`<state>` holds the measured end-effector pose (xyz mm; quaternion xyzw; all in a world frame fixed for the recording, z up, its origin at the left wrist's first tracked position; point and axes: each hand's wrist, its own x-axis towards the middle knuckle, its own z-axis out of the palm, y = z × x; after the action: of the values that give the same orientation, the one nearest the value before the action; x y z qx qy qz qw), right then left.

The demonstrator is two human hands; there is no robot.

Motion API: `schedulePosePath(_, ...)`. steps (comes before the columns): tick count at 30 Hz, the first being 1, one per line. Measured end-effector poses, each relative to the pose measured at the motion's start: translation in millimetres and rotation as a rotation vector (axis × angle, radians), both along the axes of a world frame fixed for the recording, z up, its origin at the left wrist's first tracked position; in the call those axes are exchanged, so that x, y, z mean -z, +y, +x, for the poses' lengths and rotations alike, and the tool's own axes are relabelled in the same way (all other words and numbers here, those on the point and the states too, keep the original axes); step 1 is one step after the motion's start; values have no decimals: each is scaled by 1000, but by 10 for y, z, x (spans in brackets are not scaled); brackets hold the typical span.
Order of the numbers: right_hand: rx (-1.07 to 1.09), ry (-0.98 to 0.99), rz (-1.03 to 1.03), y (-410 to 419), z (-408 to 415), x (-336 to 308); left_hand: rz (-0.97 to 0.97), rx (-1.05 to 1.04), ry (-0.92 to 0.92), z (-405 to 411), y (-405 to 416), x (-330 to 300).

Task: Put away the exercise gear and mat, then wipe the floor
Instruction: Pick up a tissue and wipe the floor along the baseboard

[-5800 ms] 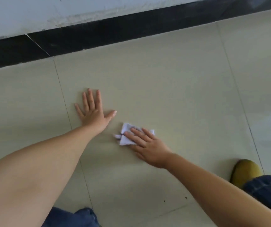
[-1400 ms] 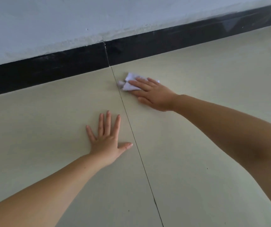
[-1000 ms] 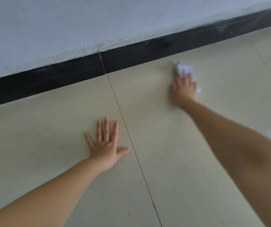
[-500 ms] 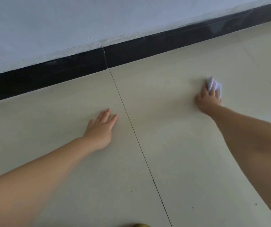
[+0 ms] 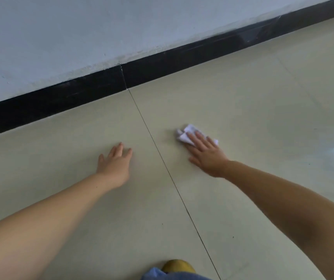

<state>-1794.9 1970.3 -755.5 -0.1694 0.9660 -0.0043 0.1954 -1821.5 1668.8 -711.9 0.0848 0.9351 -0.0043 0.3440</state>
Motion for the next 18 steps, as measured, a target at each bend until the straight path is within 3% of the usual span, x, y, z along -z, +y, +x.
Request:
schedulePosePath(3,607,-119,29,675,-174,-162,34,-33,-6,7,91,29)
schedulePosePath(6,817,-147,37,499,-206,-204,23,-26,-25,42,129,73)
schedulePosePath(8,703,-74,3,-10,-71,-106,21,-30,-16,54,120,91)
schedulePosePath(11,351,64,-84,-915,462,15,39,-45,-14,47,111,94)
schedulePosePath(14,102,21,-153,-1620,1183,36,31,-37,-27,47,99,90)
schedulePosePath(18,-244,-15,-126,-1264,1242,89,30,-21,-44,23,71,80)
